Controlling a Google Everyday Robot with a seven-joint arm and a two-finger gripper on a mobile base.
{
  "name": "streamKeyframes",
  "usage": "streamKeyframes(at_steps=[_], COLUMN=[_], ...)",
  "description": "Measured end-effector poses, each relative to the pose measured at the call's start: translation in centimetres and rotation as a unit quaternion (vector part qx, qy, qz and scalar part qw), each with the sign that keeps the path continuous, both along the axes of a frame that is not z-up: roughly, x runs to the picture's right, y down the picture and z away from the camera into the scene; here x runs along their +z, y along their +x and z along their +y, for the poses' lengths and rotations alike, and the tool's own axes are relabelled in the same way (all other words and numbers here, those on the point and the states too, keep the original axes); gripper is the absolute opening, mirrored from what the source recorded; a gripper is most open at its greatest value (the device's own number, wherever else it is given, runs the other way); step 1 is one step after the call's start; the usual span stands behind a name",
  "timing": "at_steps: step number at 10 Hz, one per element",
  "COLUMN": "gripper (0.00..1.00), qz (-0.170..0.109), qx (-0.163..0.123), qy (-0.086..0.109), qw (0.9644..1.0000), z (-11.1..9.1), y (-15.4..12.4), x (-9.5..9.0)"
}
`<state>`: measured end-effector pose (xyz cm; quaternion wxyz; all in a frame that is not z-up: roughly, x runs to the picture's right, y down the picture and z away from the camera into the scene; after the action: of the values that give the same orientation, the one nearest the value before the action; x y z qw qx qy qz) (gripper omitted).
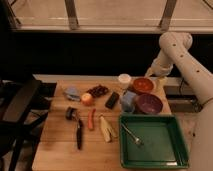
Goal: Wipe red bowl with eraser
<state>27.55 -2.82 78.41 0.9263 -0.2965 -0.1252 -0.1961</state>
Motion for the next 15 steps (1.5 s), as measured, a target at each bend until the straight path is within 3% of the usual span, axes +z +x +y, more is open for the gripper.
streamKeyframes(at_steps=[2,4,5,6,7,8,9,13,15], gripper=[0.64,0.64,0.64,0.64,0.64,0.64,0.64,0.64,0.64], qz=[-0.037,-0.076,-0.107,-0.12,-0.14,-0.151,-0.155,-0.156,-0.168], qx=[-0.055,-0.105,-0.138,-0.151,-0.169,-0.179,-0.183,-0.193,-0.221], qy=[0.016,0.032,0.044,0.049,0.059,0.066,0.067,0.067,0.066], qw=[0.9977,0.991,0.9837,0.98,0.9738,0.97,0.9685,0.9663,0.9585], z=[-0.9,-1.3,-1.2,-1.1,-0.9,-0.7,-0.6,-0.6,-0.7], y=[-1.6,-3.6,-5.3,-6.3,-7.4,-8.0,-8.2,-8.4,-9.9], x=[-0.6,-1.4,-2.1,-2.4,-2.9,-3.4,-3.5,-3.4,-3.1])
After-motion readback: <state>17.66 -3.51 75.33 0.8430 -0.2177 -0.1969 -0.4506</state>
